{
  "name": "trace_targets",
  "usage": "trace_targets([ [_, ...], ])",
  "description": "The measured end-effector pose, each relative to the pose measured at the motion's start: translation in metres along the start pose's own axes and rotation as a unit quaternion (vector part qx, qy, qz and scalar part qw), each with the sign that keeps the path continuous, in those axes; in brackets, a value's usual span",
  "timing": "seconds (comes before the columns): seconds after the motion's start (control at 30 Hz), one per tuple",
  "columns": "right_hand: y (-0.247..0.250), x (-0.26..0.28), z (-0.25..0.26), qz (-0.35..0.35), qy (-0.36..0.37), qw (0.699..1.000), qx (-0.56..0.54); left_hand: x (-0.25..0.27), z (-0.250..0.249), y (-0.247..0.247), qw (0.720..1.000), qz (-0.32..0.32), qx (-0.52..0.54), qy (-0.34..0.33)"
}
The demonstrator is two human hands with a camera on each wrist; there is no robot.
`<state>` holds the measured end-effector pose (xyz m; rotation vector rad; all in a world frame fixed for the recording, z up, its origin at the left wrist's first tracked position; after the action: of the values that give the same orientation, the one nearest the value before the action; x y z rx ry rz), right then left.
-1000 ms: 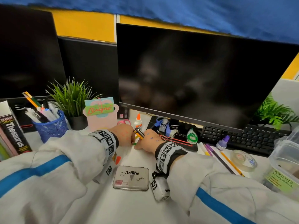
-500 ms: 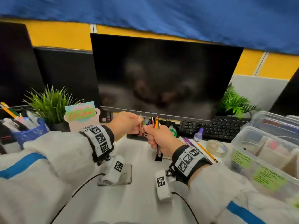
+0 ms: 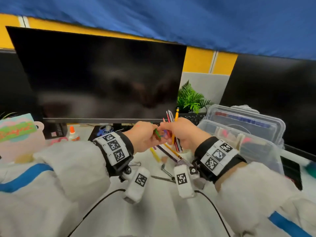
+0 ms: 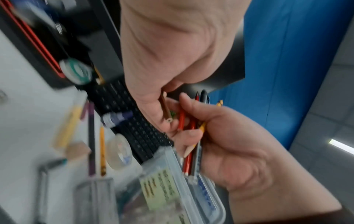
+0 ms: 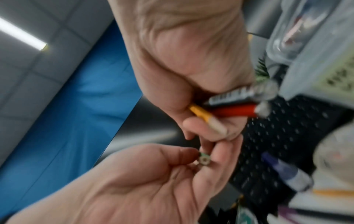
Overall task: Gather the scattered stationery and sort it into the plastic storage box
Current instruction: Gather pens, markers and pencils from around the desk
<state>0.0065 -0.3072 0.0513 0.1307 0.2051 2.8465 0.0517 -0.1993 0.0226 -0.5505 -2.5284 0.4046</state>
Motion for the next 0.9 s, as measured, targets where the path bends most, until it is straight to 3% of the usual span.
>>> trace_targets([
  [0.13, 0.028, -0.004, 0.015, -0.011, 0.035, 0.979, 0.203, -0.008, 0.010, -0.042, 0.999, 0.030, 0.018, 0.010],
  [0.27, 0.049, -0.015, 0.019, -0.019, 0.018, 0.958, 0.286, -0.023, 0.015, -0.059, 0.998, 0.047, -0.016, 0.037],
  [0.5, 0.070, -0.023, 0.004, -0.016, 0.003, 0.996, 0.087, -0.040, 0.013, -0.069, 0.987, 0.042, -0.134, 0.078],
  [0.63, 0.096, -0.033, -0.006, -0.115, -0.018, 0.993, -0.026, -0.050, 0.010, -0.071, 0.988, 0.020, -0.142, 0.053],
  [0.73, 0.118, -0.042, -0.022, -0.223, -0.061, 0.967, -0.102, -0.055, 0.012, -0.067, 0.985, 0.012, -0.166, 0.038],
  [0.8, 0.126, -0.047, -0.032, -0.249, -0.097, 0.956, -0.118, -0.061, 0.019, -0.067, 0.973, 0.023, -0.224, 0.042],
  [0.9, 0.120, -0.047, -0.047, -0.200, -0.175, 0.958, -0.106, -0.074, 0.028, -0.068, 0.922, 0.027, -0.385, 0.022],
])
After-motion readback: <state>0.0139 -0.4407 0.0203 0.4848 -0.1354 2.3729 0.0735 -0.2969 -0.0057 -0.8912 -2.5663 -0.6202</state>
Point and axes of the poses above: each hand's wrist, its own x-axis away from the middle knuckle, its own y-axis out of the back of the hand, z = x × y, the point moved 6 cm from there along -x, towards the middle knuckle, and after that the axes turned 7 degrees about y, right-handed, at the moved point
